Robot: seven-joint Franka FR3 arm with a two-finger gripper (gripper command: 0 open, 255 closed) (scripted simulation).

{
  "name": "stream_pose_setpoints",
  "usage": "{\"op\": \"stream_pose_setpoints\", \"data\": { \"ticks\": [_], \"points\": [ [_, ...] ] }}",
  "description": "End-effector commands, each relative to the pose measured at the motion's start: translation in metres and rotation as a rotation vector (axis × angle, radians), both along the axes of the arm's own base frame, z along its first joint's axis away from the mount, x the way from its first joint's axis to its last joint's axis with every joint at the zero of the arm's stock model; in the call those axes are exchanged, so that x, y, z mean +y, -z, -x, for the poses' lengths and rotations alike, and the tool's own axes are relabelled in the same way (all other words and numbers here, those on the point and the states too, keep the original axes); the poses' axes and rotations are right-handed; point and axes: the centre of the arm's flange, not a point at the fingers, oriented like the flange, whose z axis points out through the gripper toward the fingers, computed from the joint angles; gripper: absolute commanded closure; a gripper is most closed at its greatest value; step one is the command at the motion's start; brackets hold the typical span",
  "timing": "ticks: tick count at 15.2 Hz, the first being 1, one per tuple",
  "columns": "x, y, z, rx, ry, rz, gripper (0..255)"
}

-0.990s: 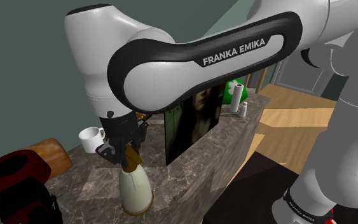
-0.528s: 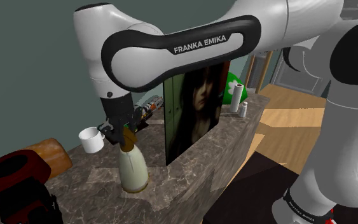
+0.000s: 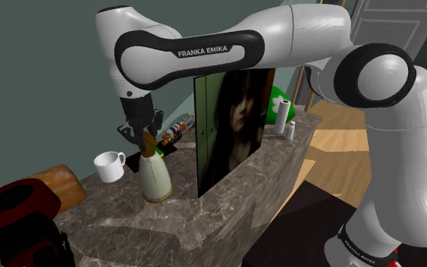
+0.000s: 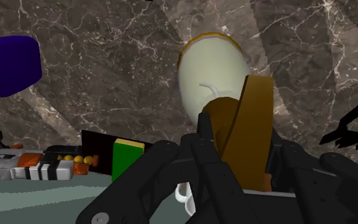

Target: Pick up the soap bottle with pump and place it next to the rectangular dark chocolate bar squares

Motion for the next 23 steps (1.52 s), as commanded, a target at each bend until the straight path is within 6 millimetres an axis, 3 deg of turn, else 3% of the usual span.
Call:
{"op": "stream_pose_setpoints", "data": {
  "ticks": [1,5,18,23],
  "points": [
    [-0.012,-0.002,-0.026,-0.001,0.000,0.001,255],
    [-0.035,-0.002,-0.077,-0.001,0.000,0.001,255],
    [-0.035,0.067,-0.077,-0.001,0.000,0.001,255],
    [-0.035,0.067,-0.077,-0.001,0.000,0.001,255]
  ]
}}
